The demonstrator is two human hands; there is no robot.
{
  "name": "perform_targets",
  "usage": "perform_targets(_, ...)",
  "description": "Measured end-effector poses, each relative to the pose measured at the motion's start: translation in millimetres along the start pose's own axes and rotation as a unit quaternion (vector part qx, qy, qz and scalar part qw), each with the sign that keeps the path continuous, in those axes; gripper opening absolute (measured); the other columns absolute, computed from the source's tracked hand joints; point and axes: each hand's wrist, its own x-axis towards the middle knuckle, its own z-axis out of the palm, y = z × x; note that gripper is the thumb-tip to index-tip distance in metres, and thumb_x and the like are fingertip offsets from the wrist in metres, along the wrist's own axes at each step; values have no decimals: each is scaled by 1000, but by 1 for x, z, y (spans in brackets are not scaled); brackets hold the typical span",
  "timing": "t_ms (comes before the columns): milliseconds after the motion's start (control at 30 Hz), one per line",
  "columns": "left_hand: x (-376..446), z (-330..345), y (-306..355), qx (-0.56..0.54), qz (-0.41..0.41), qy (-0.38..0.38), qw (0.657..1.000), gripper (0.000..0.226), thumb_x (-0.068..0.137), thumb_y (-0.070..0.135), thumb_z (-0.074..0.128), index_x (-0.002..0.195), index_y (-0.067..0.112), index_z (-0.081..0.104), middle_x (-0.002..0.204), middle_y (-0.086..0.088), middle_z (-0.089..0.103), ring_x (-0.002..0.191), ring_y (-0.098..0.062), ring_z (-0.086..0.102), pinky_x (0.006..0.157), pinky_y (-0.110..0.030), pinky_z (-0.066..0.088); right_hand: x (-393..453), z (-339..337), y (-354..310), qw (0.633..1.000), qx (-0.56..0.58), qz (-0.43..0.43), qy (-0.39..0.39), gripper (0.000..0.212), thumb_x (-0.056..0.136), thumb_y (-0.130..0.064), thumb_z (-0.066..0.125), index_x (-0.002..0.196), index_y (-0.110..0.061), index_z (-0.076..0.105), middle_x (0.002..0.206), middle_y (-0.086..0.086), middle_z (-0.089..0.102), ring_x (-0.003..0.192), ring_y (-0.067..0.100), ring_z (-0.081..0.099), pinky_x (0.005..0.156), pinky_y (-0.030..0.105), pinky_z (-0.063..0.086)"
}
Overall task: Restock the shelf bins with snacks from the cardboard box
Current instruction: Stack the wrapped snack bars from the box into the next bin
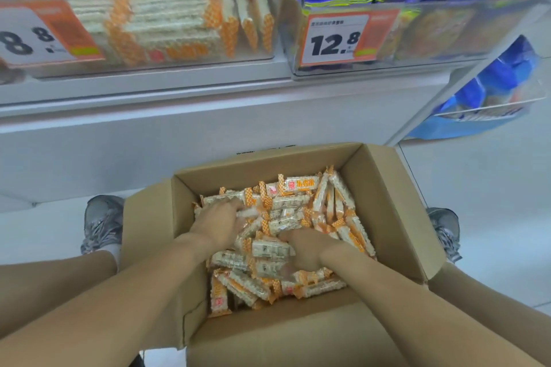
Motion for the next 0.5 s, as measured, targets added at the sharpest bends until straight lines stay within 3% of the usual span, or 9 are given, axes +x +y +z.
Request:
perform_targets(67, -1, -19, 6, -82, -30, -20, 996, 26, 102, 36, 52, 104, 10, 52, 86, -9, 62, 86, -27, 62, 69, -33, 41, -9, -14, -1, 1000, 4, -2, -2, 78, 88, -52, 70, 150, -15, 41, 140, 9, 57, 118, 33, 62, 99, 48, 52)
perform_targets(167, -8, -58, 14, -195, -49, -45, 978, 37, 96, 42, 61, 96, 6, 53, 69, -4, 52, 60, -17, 47, 54, -26, 36, -23, -43, -4, 998, 4, -16, 52, 54, 95, -51, 60, 109, 0, 64, 97, 19, 67, 91, 37, 66, 74, 40, 51)
perform_targets(233, -17, -85, 21, -230, -49, -66, 970, 40, 94, 47, 63, 95, 7, 58, 72, -5, 56, 58, -14, 47, 50, -21, 38, -39, -67, -9, 995, -11, -19, 93, 54, 97, -51, 58, 96, 2, 64, 79, 16, 64, 72, 30, 65, 62, 35, 43)
perform_targets(300, -27, -112, 28, -294, -42, -104, 949, 42, 97, 47, 56, 107, 6, 61, 90, -12, 69, 66, -12, 59, 62, -25, 48, -63, -97, -18, 990, -17, -31, 134, 44, 94, -52, 64, 95, -7, 65, 79, 10, 73, 55, 9, 65, 55, 25, 46)
perform_targets(333, -31, -125, 30, -357, -36, -134, 924, 44, 100, 42, 52, 114, 1, 59, 98, -20, 70, 66, -16, 64, 65, -31, 52, -78, -114, -24, 988, -3, -44, 148, 37, 91, -51, 68, 94, -14, 65, 80, 5, 75, 51, 3, 64, 52, 20, 46)
perform_targets(400, -42, -155, 31, -430, -22, -175, 885, 45, 104, 36, 46, 120, -5, 53, 95, -26, 68, 61, -23, 67, 58, -35, 57, -111, -144, -39, 979, 33, -92, 182, 32, 83, -51, 77, 94, -22, 67, 84, -4, 74, 65, 6, 69, 58, 22, 51)
perform_targets(433, -43, -168, 27, -428, -24, -181, 885, 47, 104, 39, 45, 121, -4, 53, 93, -24, 67, 62, -25, 67, 55, -34, 58, -128, -157, -45, 971, 25, -116, 209, 31, 79, -51, 80, 93, -25, 68, 87, -8, 72, 72, 5, 68, 64, 25, 52)
perform_targets(500, -38, -195, 17, -397, -35, -184, 899, 60, 98, 56, 50, 122, 1, 59, 101, -21, 69, 73, -31, 67, 62, -37, 59, -163, -178, -57, 954, -4, -154, 257, 30, 76, -46, 85, 93, -27, 70, 90, -14, 69, 77, -5, 62, 68, 18, 46)
